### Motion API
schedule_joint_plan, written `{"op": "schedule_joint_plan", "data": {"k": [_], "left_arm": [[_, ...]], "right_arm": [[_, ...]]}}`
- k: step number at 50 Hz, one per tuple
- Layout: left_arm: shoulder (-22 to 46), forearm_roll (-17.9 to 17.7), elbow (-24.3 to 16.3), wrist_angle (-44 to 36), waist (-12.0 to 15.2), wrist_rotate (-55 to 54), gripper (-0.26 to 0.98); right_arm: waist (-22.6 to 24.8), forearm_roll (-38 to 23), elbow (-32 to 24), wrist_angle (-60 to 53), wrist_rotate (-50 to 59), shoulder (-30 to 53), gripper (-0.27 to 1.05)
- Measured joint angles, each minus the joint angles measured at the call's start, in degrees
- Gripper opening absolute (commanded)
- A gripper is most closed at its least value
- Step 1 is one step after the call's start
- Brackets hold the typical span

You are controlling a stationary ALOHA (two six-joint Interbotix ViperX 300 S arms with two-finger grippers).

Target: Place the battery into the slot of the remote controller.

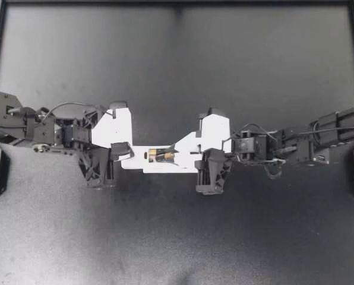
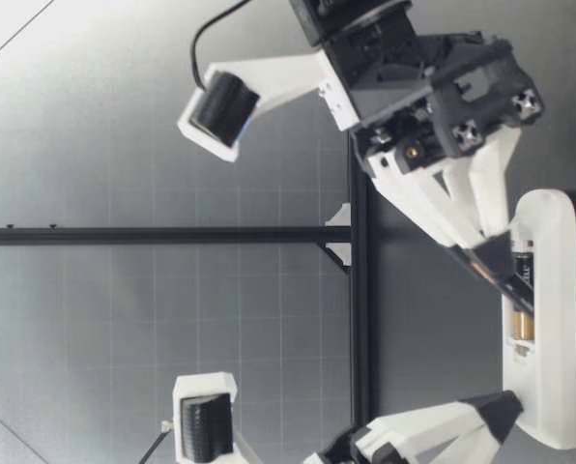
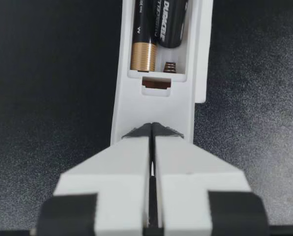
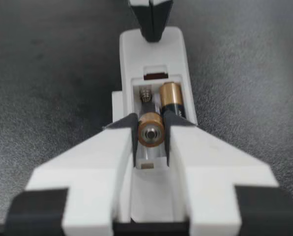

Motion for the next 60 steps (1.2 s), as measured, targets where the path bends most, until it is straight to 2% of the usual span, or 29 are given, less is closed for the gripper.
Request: {"op": "schedule_joint_plan", "data": {"k": [20, 25, 32, 36, 45, 53, 57, 60], "left_arm": [[0.0, -0.3, 0.0, -0.1, 0.0, -0.1, -0.15], [0.0, -0.4, 0.0, 0.0, 0.0, -0.1, -0.15], [0.0, -0.4, 0.0, -0.1, 0.0, -0.1, -0.15], [0.0, -0.4, 0.0, 0.0, 0.0, -0.1, -0.15], [0.0, -0.4, 0.1, -0.1, 0.0, -0.1, -0.15], [0.0, -0.4, 0.0, -0.1, 0.0, -0.2, -0.15], [0.0, -0.4, 0.0, 0.0, 0.0, -0.2, -0.15], [0.0, -0.4, 0.0, 0.0, 0.0, -0.3, -0.15]], "right_arm": [[0.0, -0.1, -2.6, 9.0, 0.0, -0.1, 0.05], [0.1, -0.1, -3.4, 11.5, 0.1, -0.5, 0.15], [0.0, -0.1, -3.8, 13.1, 0.0, -1.0, 0.37], [0.0, 0.0, -3.8, 13.7, -0.1, -1.2, 0.43], [-0.1, -0.1, -3.6, 14.2, -0.1, -3.1, 0.44], [-0.1, 1.3, -2.7, 14.2, 2.6, -8.0, 0.44], [-0.1, 4.3, -1.9, 14.4, 8.1, -10.6, 0.43], [-0.1, 8.2, -1.1, 15.2, 16.1, -12.5, 0.41]]}}
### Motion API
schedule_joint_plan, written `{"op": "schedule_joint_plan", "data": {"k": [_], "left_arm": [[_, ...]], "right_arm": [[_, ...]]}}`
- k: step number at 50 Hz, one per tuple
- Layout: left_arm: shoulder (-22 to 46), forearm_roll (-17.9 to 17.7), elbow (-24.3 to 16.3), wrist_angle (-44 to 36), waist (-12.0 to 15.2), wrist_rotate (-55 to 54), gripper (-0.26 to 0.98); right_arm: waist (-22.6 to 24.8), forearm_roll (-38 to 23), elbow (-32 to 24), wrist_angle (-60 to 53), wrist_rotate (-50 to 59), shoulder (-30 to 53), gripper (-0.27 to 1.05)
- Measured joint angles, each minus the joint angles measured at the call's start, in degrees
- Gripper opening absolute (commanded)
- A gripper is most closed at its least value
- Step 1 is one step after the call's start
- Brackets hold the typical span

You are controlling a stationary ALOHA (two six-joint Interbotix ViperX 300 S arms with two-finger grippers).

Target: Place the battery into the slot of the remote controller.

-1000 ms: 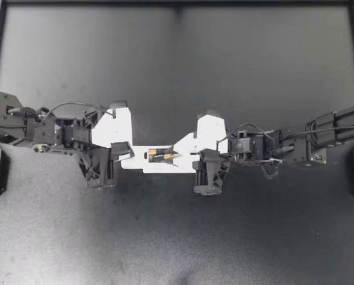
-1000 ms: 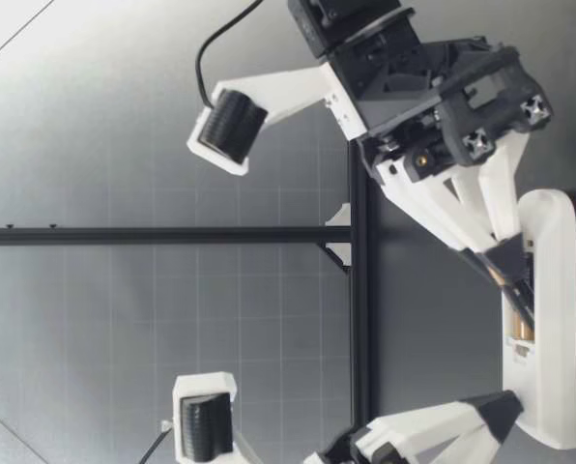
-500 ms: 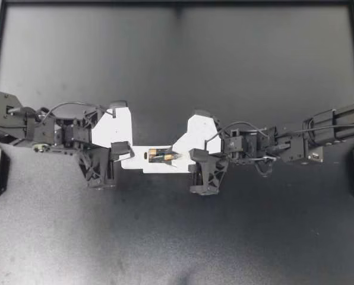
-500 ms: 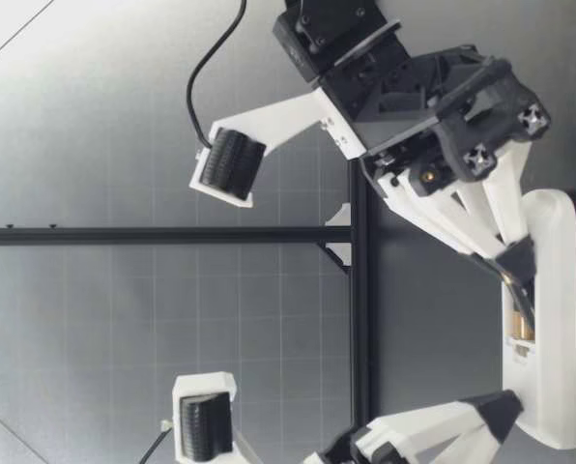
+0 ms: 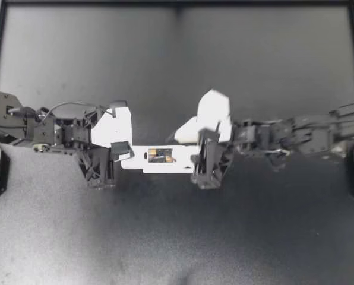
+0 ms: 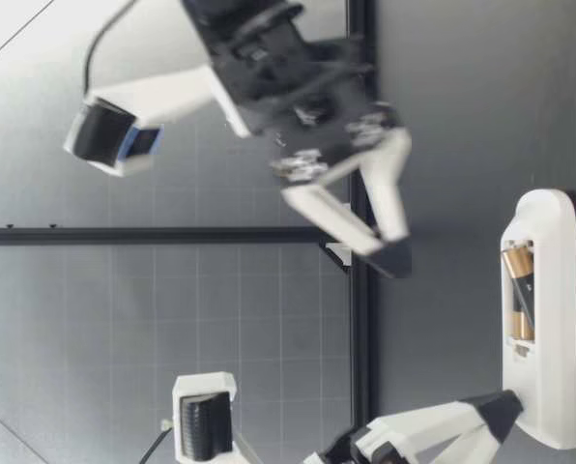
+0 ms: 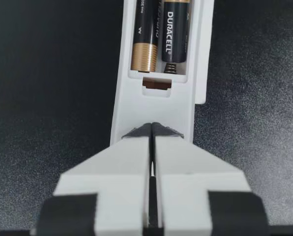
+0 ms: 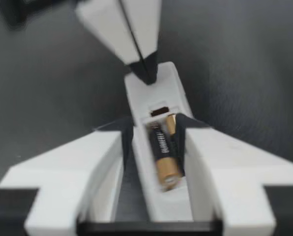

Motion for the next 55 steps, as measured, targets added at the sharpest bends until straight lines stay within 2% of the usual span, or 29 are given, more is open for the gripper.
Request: {"op": "schedule_joint_plan", "data": {"k": [6, 12, 19, 25, 30, 55], "left_arm": [[0.0, -0.3, 0.0, -0.1, 0.0, 0.0, -0.15], [0.0, -0.4, 0.0, 0.0, 0.0, 0.0, -0.15], [0.0, -0.4, 0.0, -0.1, 0.0, -0.1, -0.15], [0.0, -0.4, 0.0, 0.0, 0.0, -0.1, -0.15], [0.1, -0.4, 0.0, -0.1, 0.0, -0.2, -0.15], [0.3, -1.1, 0.0, -0.1, 0.0, -0.2, -0.15]], "right_arm": [[0.0, 5.5, 1.0, 4.3, 17.5, -2.1, 0.34], [0.0, 5.7, 1.1, 9.4, 31.6, -2.5, 0.21], [0.1, 5.8, 1.1, 12.9, 41.3, -2.5, 0.03], [0.0, 5.7, 0.9, 13.5, 43.4, -2.4, -0.08], [0.1, 5.8, 0.0, 13.9, 43.4, -1.1, -0.13], [0.1, 5.8, -4.5, 15.3, 43.1, 4.3, -0.14]]}}
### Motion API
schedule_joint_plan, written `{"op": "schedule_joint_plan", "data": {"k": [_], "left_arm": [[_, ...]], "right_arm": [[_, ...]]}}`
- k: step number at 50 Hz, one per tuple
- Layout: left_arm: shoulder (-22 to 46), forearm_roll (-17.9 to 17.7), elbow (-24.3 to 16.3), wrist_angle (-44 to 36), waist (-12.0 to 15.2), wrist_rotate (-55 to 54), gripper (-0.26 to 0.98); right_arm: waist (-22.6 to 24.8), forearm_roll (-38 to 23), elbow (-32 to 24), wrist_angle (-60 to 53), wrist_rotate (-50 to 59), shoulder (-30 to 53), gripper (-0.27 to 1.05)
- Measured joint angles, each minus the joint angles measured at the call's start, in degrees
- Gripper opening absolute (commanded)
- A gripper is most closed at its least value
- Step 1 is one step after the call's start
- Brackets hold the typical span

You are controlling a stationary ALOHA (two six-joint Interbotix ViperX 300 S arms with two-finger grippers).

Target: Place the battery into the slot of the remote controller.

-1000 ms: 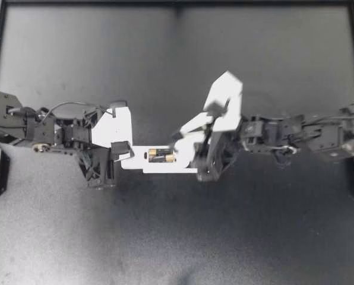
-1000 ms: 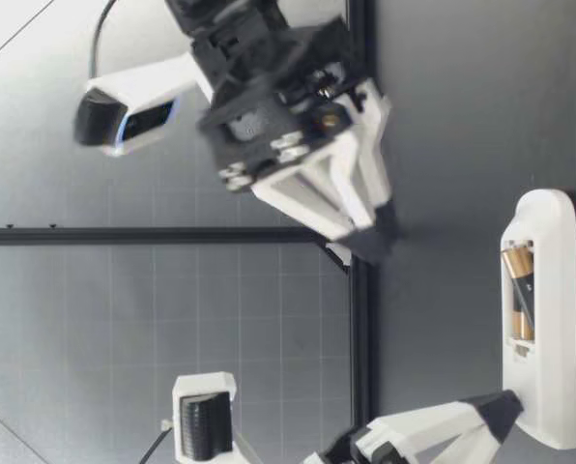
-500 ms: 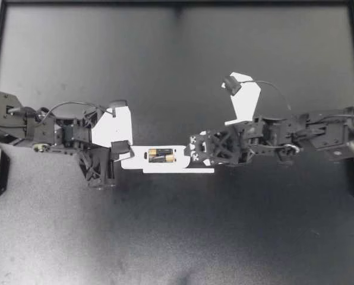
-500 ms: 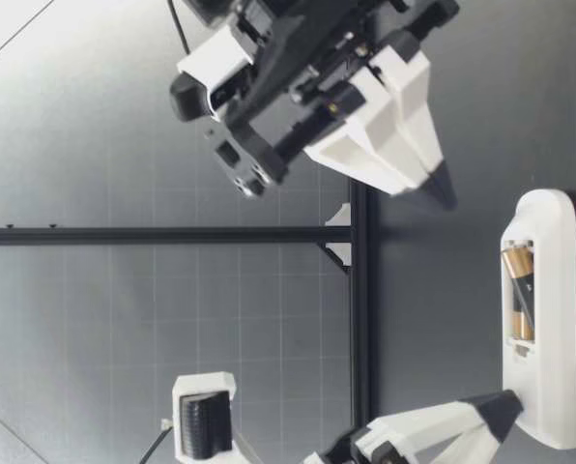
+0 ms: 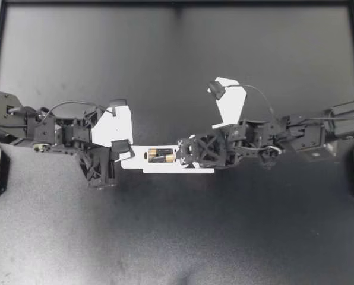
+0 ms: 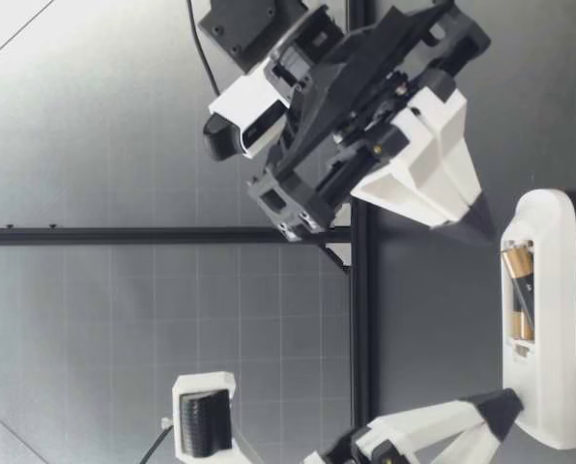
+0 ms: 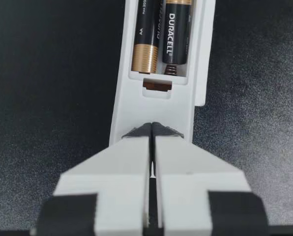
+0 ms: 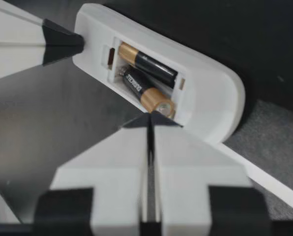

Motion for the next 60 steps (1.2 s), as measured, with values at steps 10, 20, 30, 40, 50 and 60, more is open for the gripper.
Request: {"op": "schedule_joint_plan", "data": {"k": [10, 20, 30, 40, 50, 60], "left_arm": [[0.0, 0.0, 0.0, 0.0, 0.0, 0.0, -0.15], [0.0, 0.0, 0.0, 0.0, 0.1, 0.0, -0.15], [0.0, 0.0, 0.0, -0.1, 0.0, 0.0, -0.15], [0.0, 0.0, 0.1, -0.1, 0.1, 0.0, -0.15], [0.0, 0.0, 0.0, -0.1, 0.1, 0.0, -0.15], [-0.4, -0.2, -0.4, -0.3, 0.0, 0.1, -0.15]], "right_arm": [[0.0, -0.3, -1.1, 0.0, 0.0, 1.3, -0.14], [0.0, -0.3, -1.5, 0.0, 0.0, 2.4, -0.14], [0.0, -0.3, -2.2, 0.2, -0.1, 3.3, -0.14], [0.0, -1.1, -3.0, 1.8, -0.1, 4.0, -0.14], [0.0, -2.1, -3.2, 3.0, -0.1, 4.0, -0.14], [0.1, -5.8, -2.3, 4.6, -0.3, 1.2, -0.14]]}}
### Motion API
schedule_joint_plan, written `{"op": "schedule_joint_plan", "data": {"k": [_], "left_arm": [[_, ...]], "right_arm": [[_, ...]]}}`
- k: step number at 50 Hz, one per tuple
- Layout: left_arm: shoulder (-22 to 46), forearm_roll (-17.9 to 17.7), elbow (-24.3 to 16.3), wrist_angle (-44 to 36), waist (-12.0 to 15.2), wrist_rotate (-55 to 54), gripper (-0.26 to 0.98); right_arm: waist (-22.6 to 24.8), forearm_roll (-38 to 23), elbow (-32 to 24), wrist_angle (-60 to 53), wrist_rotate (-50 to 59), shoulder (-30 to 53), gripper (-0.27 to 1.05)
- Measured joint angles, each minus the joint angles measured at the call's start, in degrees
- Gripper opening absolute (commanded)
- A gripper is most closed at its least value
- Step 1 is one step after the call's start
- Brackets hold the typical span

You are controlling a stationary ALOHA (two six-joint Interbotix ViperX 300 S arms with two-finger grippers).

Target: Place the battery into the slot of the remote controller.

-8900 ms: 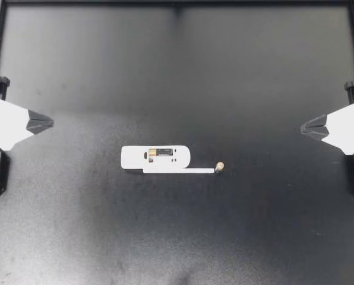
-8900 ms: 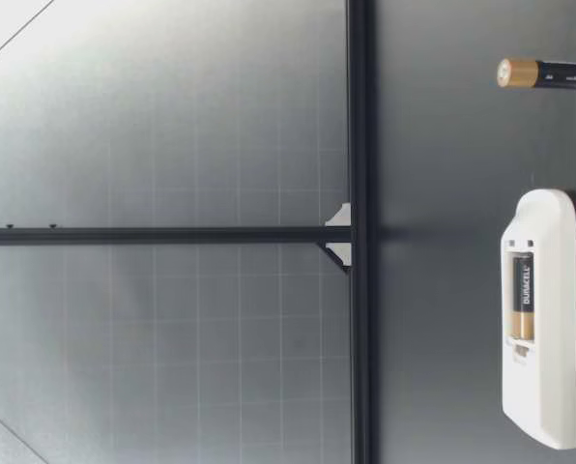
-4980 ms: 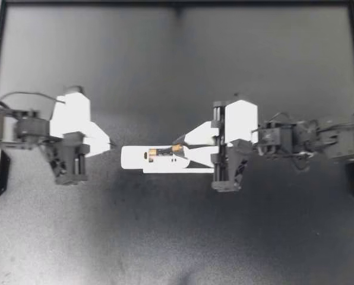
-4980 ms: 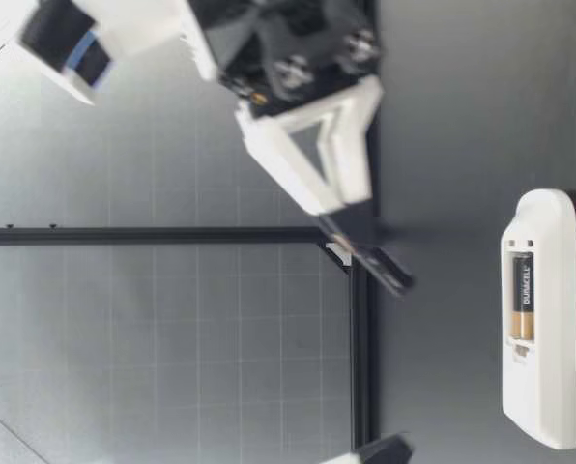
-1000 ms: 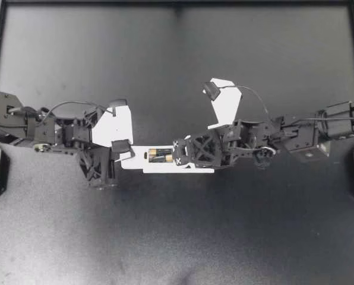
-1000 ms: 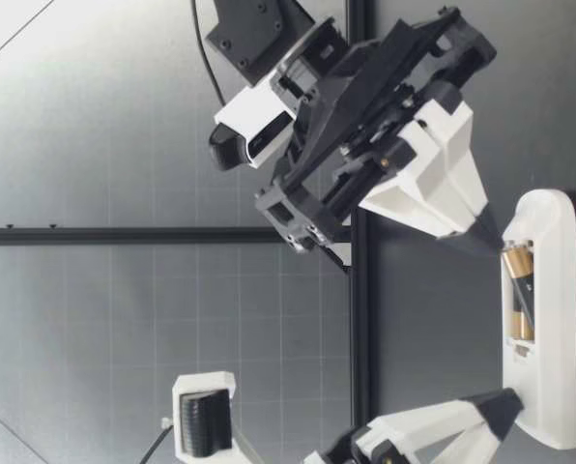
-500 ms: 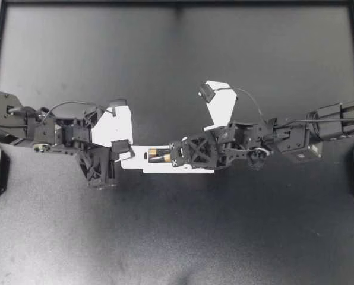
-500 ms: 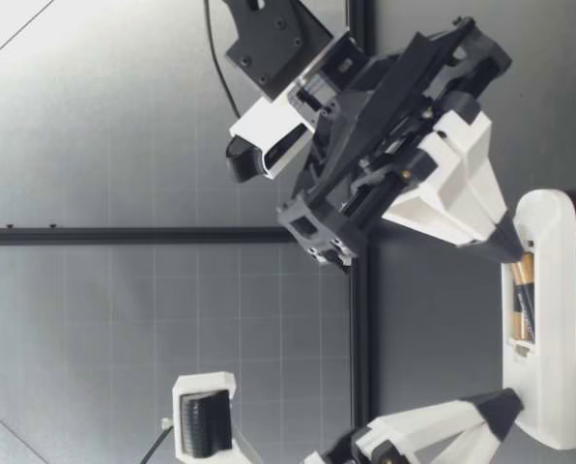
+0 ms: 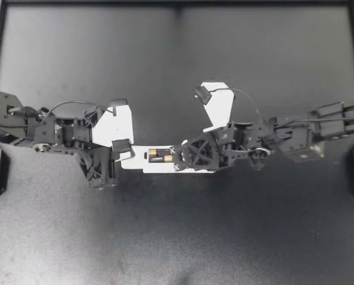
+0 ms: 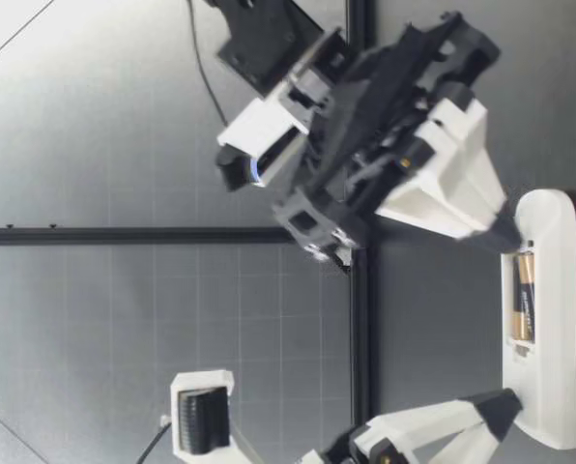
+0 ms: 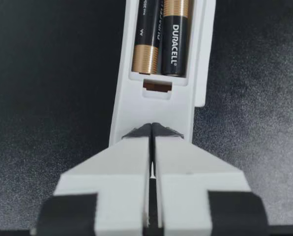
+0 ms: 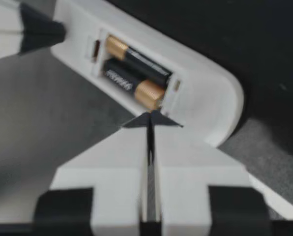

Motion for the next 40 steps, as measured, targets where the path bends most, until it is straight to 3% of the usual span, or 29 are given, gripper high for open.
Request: {"op": "schedule_joint_plan", "data": {"k": [7, 22, 27, 40], "left_arm": [[-1.0, 0.0, -1.8, -2.4, 0.0, 0.3, -0.15], [3.0, 0.0, -5.9, -5.4, -0.4, 0.4, -0.15], [5.7, 0.0, -7.5, -5.4, -1.0, 0.4, -0.15], [10.1, 0.0, -10.2, -5.4, -1.4, 0.4, -0.15]], "right_arm": [[-0.1, -6.0, 2.5, 2.2, -0.5, -4.7, -0.14], [-0.1, -35.5, 8.1, 6.8, -7.4, -17.3, -0.14], [0.0, -38.6, 9.6, 6.8, -8.1, -18.5, -0.14], [-0.1, -39.0, 10.9, 6.9, -8.0, -18.5, -0.14]]}}
